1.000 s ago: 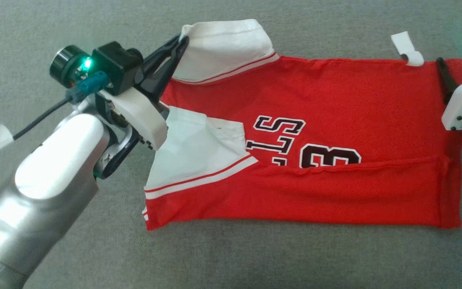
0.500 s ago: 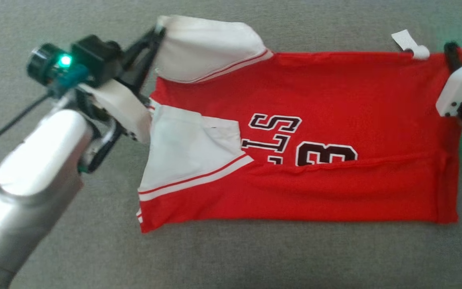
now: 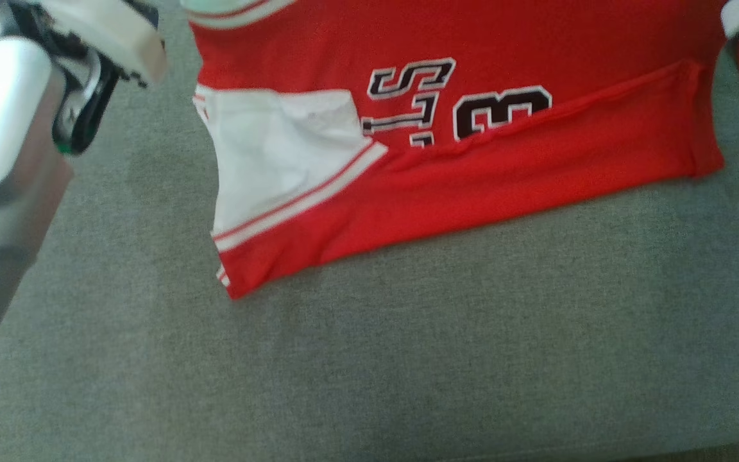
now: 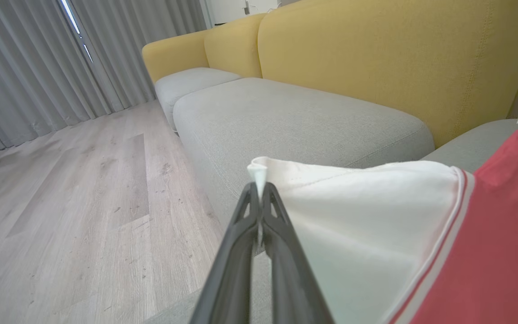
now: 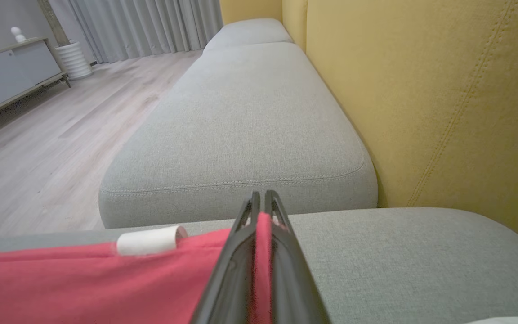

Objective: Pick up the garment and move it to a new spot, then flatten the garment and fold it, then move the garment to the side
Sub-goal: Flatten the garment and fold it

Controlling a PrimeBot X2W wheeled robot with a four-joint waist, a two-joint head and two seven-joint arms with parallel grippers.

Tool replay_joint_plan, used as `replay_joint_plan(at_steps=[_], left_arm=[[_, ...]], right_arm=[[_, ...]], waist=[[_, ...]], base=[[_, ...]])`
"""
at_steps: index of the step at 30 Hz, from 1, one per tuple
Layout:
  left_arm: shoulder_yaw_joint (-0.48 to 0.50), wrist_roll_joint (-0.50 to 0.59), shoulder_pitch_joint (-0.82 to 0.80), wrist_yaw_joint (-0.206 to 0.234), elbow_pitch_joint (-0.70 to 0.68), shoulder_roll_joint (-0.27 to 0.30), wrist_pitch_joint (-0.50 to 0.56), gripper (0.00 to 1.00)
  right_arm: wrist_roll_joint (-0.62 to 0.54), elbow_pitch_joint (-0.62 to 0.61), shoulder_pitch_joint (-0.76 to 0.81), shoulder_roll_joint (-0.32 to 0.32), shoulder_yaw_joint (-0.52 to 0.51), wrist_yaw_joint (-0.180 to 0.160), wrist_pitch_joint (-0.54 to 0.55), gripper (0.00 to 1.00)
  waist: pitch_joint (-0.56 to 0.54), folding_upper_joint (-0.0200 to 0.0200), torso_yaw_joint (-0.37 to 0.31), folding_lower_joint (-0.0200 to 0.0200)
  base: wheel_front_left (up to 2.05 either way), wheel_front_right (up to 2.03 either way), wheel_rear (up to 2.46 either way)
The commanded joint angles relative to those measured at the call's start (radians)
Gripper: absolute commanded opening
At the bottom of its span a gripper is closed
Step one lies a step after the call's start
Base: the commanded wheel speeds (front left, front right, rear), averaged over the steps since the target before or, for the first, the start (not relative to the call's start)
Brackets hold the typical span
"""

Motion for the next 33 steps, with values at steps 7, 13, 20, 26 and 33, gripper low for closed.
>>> replay_joint_plan(at_steps=[7, 13, 20, 26, 33], left_arm=[[0.027, 0.008, -0.092, -0.043, 0.108, -0.012, -0.070, 0.00], [-0.012, -0.016, -0.027, -0.074, 0.123, -0.017, -0.087, 0.00], [-0.059, -0.133, 0.133, -0.091, 0.021, 0.019, -0.017, 0.00], [-0.123, -0.197, 0.234, -0.093, -0.122, 0.087, 0.056, 0.00], [-0.188, -0.282, 0.342, -0.093, -0.324, 0.184, 0.151, 0.00]], right_arm=[[0.036, 0.024, -0.044, 0.023, 0.030, -0.001, -0.072, 0.00], [0.089, 0.021, 0.043, -0.016, 0.110, -0.001, -0.065, 0.00], [0.212, 0.019, 0.175, -0.068, 0.178, -0.001, 0.015, 0.00], [0.258, 0.009, 0.245, -0.125, 0.232, -0.001, 0.050, 0.00], [0.288, -0.008, 0.298, -0.206, 0.325, -0.001, 0.118, 0.00]], waist=[[-0.017, 0.0000, 0.006, -0.0002], [-0.063, 0.0000, 0.022, -0.0002], [-0.133, 0.0000, 0.043, -0.0002], [-0.170, 0.0000, 0.065, -0.0002], [-0.200, 0.0000, 0.078, -0.0002]], base=[[0.00, 0.00, 0.00], [0.00, 0.00, 0.00], [0.00, 0.00, 0.00], [0.00, 0.00, 0.00], [0.00, 0.00, 0.00]])
